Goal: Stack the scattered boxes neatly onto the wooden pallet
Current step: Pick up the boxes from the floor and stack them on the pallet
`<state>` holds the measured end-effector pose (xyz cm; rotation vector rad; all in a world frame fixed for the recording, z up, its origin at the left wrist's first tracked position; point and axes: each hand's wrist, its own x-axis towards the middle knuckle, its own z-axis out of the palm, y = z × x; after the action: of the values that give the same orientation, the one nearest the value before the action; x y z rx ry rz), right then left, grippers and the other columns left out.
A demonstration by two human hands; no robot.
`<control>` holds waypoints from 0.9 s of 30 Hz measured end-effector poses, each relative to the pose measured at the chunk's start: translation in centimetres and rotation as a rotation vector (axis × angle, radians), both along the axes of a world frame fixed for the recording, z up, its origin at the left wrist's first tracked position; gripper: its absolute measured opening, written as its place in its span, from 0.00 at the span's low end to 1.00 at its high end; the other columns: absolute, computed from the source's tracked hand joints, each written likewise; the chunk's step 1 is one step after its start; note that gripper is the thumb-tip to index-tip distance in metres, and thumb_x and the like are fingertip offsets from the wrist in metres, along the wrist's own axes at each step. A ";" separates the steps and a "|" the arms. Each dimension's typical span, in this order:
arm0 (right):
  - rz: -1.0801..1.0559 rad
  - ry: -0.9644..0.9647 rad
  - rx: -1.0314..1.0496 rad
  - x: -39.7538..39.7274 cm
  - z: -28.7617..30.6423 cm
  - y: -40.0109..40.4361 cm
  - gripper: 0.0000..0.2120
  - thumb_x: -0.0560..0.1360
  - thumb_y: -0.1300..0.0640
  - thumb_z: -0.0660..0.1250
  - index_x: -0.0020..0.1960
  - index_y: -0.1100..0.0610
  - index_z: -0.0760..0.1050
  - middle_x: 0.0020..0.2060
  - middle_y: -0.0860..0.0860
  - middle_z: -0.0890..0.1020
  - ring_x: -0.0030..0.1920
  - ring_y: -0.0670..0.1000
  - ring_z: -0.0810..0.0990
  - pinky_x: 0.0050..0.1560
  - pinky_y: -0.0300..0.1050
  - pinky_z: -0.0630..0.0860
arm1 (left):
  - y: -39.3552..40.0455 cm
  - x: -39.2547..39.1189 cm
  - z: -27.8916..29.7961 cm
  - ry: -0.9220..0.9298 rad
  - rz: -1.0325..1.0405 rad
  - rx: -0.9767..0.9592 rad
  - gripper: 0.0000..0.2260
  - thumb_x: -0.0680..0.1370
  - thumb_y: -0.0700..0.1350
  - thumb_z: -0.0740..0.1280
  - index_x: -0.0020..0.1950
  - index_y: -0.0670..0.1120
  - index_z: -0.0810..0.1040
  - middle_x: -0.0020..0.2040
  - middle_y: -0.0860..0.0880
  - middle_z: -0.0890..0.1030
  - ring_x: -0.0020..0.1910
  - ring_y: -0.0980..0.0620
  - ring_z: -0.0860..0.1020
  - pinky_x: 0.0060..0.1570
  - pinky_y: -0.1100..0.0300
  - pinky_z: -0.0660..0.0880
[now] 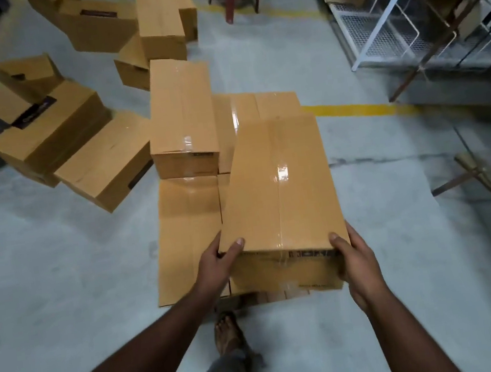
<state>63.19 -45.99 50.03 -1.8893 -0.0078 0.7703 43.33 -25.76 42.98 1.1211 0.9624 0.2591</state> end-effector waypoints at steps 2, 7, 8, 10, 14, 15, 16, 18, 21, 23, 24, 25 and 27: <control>0.007 -0.010 0.004 3.8 0.2 2.1 0.25 0.81 0.48 0.69 0.77 0.41 0.71 0.70 0.43 0.79 0.71 0.51 0.76 0.74 0.65 0.69 | 1.6 3.5 0.2 -0.010 0.014 -0.017 0.39 0.69 0.69 0.75 0.77 0.59 0.69 0.71 0.55 0.78 0.68 0.49 0.77 0.67 0.39 0.75; 0.069 0.000 -0.002 12.1 -1.1 6.3 0.25 0.81 0.42 0.68 0.77 0.41 0.70 0.70 0.44 0.79 0.70 0.51 0.76 0.74 0.65 0.70 | 5.2 10.3 -0.4 -0.003 0.033 0.000 0.45 0.68 0.72 0.74 0.80 0.58 0.65 0.75 0.52 0.74 0.70 0.46 0.75 0.66 0.37 0.75; 0.092 0.012 0.012 13.7 -1.6 7.3 0.26 0.81 0.42 0.68 0.78 0.40 0.69 0.71 0.44 0.79 0.71 0.51 0.75 0.75 0.64 0.69 | 6.2 11.6 -0.4 -0.010 0.023 0.017 0.42 0.69 0.71 0.74 0.79 0.59 0.67 0.73 0.53 0.76 0.69 0.47 0.76 0.65 0.39 0.77; 0.125 0.039 0.050 17.2 -2.7 9.8 0.27 0.81 0.43 0.68 0.79 0.40 0.67 0.72 0.44 0.77 0.73 0.50 0.74 0.77 0.64 0.67 | 8.9 14.6 -0.7 -0.012 -0.019 0.089 0.31 0.74 0.66 0.73 0.75 0.62 0.71 0.67 0.58 0.80 0.65 0.52 0.79 0.63 0.45 0.80; 0.130 0.075 0.134 24.8 -7.8 16.3 0.29 0.81 0.44 0.68 0.80 0.41 0.66 0.74 0.46 0.76 0.75 0.52 0.71 0.77 0.66 0.65 | 15.6 21.6 -2.6 0.031 -0.044 0.215 0.20 0.80 0.57 0.71 0.70 0.56 0.77 0.61 0.58 0.84 0.62 0.56 0.81 0.59 0.59 0.80; 0.118 0.084 0.164 26.7 -9.7 18.0 0.29 0.81 0.45 0.68 0.80 0.42 0.66 0.74 0.46 0.75 0.76 0.52 0.70 0.78 0.66 0.64 | 17.4 23.5 -3.6 0.044 -0.060 0.234 0.17 0.80 0.56 0.71 0.69 0.58 0.77 0.61 0.59 0.84 0.61 0.58 0.82 0.56 0.64 0.80; 0.104 0.095 0.194 28.4 -11.7 19.7 0.30 0.81 0.46 0.68 0.81 0.42 0.65 0.75 0.47 0.74 0.77 0.53 0.69 0.78 0.66 0.63 | 19.3 25.2 -4.6 0.060 -0.079 0.253 0.17 0.80 0.56 0.71 0.68 0.60 0.76 0.60 0.62 0.84 0.60 0.61 0.81 0.53 0.68 0.79; 0.093 0.110 0.231 31.5 -15.8 22.8 0.30 0.81 0.48 0.69 0.81 0.44 0.63 0.78 0.49 0.70 0.78 0.54 0.66 0.79 0.67 0.61 | 23.0 28.1 -6.8 0.111 -0.126 0.282 0.20 0.78 0.55 0.73 0.69 0.60 0.74 0.61 0.61 0.83 0.61 0.61 0.81 0.50 0.70 0.78; 0.126 0.131 0.287 34.8 -21.3 26.6 0.31 0.81 0.51 0.70 0.81 0.43 0.63 0.78 0.49 0.69 0.78 0.55 0.66 0.78 0.68 0.61 | 27.8 31.1 -9.6 0.257 -0.177 0.328 0.27 0.76 0.53 0.76 0.70 0.52 0.68 0.59 0.56 0.79 0.56 0.58 0.79 0.46 0.68 0.76; 0.149 0.164 0.313 36.1 -24.3 28.8 0.31 0.81 0.51 0.70 0.81 0.43 0.64 0.78 0.48 0.70 0.77 0.54 0.68 0.78 0.66 0.61 | 30.1 32.3 -11.2 0.344 -0.186 0.371 0.29 0.75 0.52 0.77 0.70 0.50 0.66 0.59 0.55 0.78 0.55 0.58 0.78 0.46 0.65 0.76; 0.160 0.176 0.321 36.6 -25.7 29.8 0.30 0.81 0.52 0.70 0.80 0.42 0.65 0.77 0.47 0.71 0.75 0.53 0.69 0.77 0.65 0.62 | 30.9 32.6 -12.1 0.376 -0.179 0.385 0.30 0.75 0.51 0.77 0.72 0.48 0.66 0.62 0.52 0.78 0.58 0.54 0.78 0.49 0.61 0.78; 0.172 0.184 0.330 37.0 -26.9 30.6 0.30 0.81 0.52 0.70 0.80 0.42 0.65 0.77 0.46 0.71 0.74 0.52 0.70 0.77 0.63 0.62 | 31.6 32.9 -12.9 0.401 -0.174 0.394 0.31 0.75 0.51 0.77 0.73 0.47 0.66 0.65 0.49 0.78 0.60 0.50 0.78 0.54 0.57 0.78; 0.188 0.192 0.344 37.7 -28.8 32.0 0.28 0.81 0.52 0.70 0.79 0.41 0.66 0.74 0.43 0.74 0.73 0.50 0.72 0.77 0.63 0.62 | 32.8 33.3 -14.2 0.444 -0.184 0.407 0.33 0.75 0.50 0.77 0.75 0.46 0.65 0.71 0.46 0.75 0.66 0.45 0.76 0.60 0.52 0.77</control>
<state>100.85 -13.97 21.18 -1.4976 -0.1886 1.0071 76.59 7.06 28.74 1.6771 1.2184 0.0531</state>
